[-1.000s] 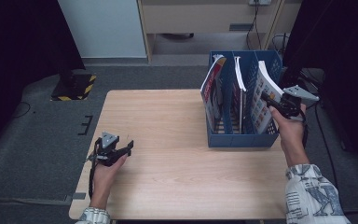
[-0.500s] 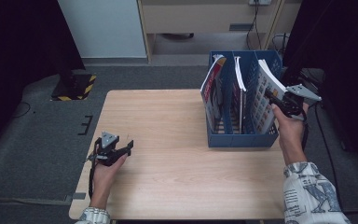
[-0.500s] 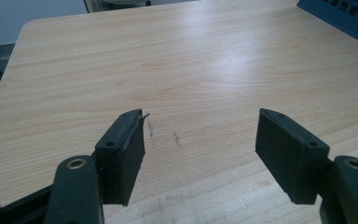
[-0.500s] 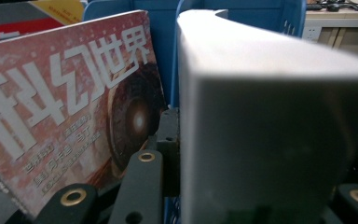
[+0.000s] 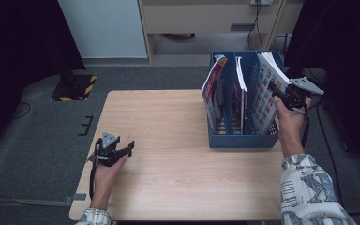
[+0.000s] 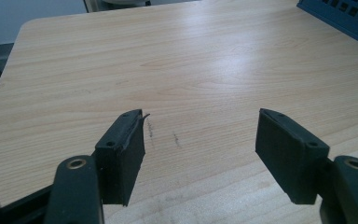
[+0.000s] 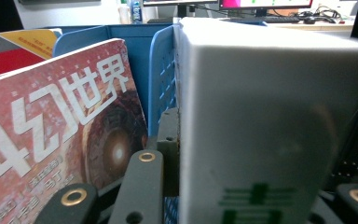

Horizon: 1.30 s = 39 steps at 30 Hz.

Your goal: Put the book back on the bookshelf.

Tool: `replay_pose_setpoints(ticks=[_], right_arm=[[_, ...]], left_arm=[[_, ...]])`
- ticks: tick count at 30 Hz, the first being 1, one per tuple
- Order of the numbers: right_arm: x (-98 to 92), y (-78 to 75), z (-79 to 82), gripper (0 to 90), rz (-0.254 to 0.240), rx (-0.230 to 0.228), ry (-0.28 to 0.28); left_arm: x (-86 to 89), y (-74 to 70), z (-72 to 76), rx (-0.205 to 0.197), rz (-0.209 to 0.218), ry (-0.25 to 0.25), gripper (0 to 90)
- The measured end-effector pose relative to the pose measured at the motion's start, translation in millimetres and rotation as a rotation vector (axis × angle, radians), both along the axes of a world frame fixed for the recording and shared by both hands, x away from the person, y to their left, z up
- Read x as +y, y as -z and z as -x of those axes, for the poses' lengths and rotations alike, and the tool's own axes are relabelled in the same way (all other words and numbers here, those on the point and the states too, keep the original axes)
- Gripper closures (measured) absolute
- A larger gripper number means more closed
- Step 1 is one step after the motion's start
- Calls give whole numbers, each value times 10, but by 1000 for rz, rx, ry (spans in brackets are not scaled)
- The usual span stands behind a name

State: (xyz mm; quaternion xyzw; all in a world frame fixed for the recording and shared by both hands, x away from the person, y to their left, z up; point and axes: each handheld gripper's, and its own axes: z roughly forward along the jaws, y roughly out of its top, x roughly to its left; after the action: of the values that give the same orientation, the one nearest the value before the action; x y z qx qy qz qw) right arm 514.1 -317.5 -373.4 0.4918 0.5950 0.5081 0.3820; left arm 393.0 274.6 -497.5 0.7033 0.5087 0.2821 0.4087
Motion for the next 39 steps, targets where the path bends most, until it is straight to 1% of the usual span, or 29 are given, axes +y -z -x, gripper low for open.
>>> replay_pose_setpoints(ticks=[6,10,12,13,14,15,16,17,20,27,29,33,38,39], right_arm=[[28,40,-64,738,29,10,28],[17,71,-104,737,21,7,35],[21,94,-122,737,27,8,43],[31,115,-136,737,40,12,54],[31,115,-136,737,40,12,54],[52,125,-136,737,62,6,56],[52,125,-136,737,62,6,56],[72,128,-136,737,80,4,51],[97,135,-131,737,92,3,50],[154,199,-93,733,89,0,60],[172,198,-84,733,98,0,66],[212,206,-61,731,99,2,71],[275,206,-44,724,126,5,68],[288,206,-41,722,131,4,77]], left_arm=[[10,-3,-1,-2,-1,-2,325],[12,1,-4,-1,0,-3,325],[13,2,-6,-1,-1,-3,325],[14,3,-7,-1,-1,-2,325],[14,3,-7,-1,-1,-2,325],[14,3,-8,-1,0,-2,325],[14,3,-8,-1,0,-2,325],[14,2,-8,-1,0,-2,325],[13,-1,-6,-2,0,-2,325],[16,-7,-1,-5,3,-5,325],[16,-6,-2,-4,3,-4,325],[17,-2,-7,-2,1,-5,323],[34,-5,-3,-1,4,-11,322],[34,-5,-3,-1,4,-11,322]])
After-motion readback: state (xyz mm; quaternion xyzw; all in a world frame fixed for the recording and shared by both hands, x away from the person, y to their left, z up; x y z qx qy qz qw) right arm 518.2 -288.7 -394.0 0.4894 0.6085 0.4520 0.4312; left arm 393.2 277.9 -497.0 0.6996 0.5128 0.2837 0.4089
